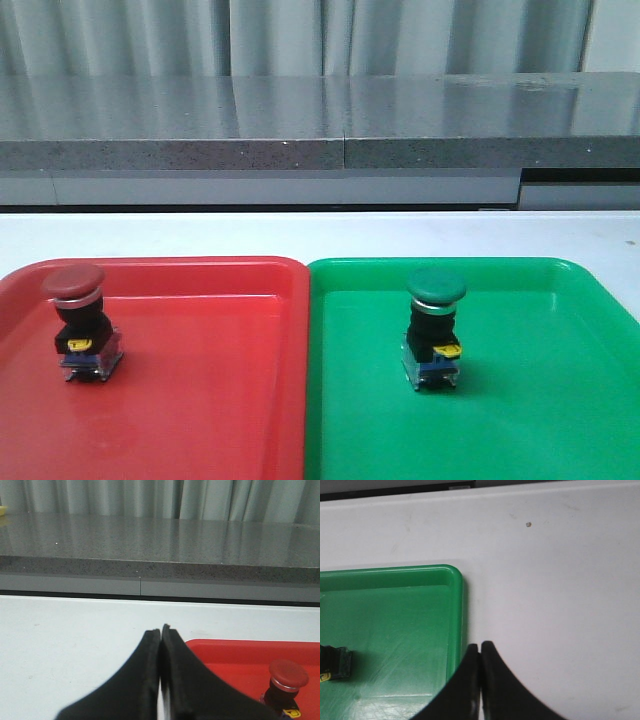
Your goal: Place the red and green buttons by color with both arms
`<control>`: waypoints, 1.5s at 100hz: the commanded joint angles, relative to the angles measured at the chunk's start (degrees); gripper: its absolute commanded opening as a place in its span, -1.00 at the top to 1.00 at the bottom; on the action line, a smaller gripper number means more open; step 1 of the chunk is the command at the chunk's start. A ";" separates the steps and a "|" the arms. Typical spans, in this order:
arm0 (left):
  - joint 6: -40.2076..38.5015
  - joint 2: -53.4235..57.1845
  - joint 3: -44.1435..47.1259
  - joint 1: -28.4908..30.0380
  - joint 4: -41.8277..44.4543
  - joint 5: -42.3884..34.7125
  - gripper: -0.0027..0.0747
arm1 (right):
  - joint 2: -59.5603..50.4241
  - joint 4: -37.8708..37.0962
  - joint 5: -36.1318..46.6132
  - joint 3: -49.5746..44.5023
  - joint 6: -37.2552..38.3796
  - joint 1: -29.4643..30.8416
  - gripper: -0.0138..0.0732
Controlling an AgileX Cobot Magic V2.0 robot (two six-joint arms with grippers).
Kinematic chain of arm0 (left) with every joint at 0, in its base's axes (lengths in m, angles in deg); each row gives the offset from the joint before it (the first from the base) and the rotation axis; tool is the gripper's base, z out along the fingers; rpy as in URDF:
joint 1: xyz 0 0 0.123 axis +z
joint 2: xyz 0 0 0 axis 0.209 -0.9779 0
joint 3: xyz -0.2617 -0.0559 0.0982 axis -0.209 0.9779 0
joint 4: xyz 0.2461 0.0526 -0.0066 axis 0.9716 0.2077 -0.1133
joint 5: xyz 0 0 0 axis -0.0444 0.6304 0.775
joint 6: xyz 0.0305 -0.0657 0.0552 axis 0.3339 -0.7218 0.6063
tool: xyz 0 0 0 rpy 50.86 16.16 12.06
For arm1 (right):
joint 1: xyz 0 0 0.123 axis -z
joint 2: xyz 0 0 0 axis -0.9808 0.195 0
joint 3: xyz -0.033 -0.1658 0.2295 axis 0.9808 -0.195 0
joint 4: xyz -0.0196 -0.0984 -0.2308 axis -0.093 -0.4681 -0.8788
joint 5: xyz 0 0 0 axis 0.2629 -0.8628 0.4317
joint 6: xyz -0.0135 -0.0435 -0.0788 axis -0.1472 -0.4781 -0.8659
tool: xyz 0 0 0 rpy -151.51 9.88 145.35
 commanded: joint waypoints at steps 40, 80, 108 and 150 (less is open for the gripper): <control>-0.53 1.86 0.68 -0.09 0.12 -4.48 0.98 | -27.76 -2.81 9.82 -13.54 -0.74 0.41 0.83; -0.53 1.86 0.68 -0.09 0.12 -4.48 0.98 | -42.27 -2.81 17.08 -23.04 -0.74 0.49 0.83; -0.53 1.86 0.68 -0.09 0.12 -4.48 0.98 | -42.00 3.64 29.41 -30.19 -0.74 0.49 0.83; -0.53 1.86 0.68 -0.09 0.12 -4.48 0.98 | -42.00 -0.62 29.35 -30.20 -0.74 0.49 0.83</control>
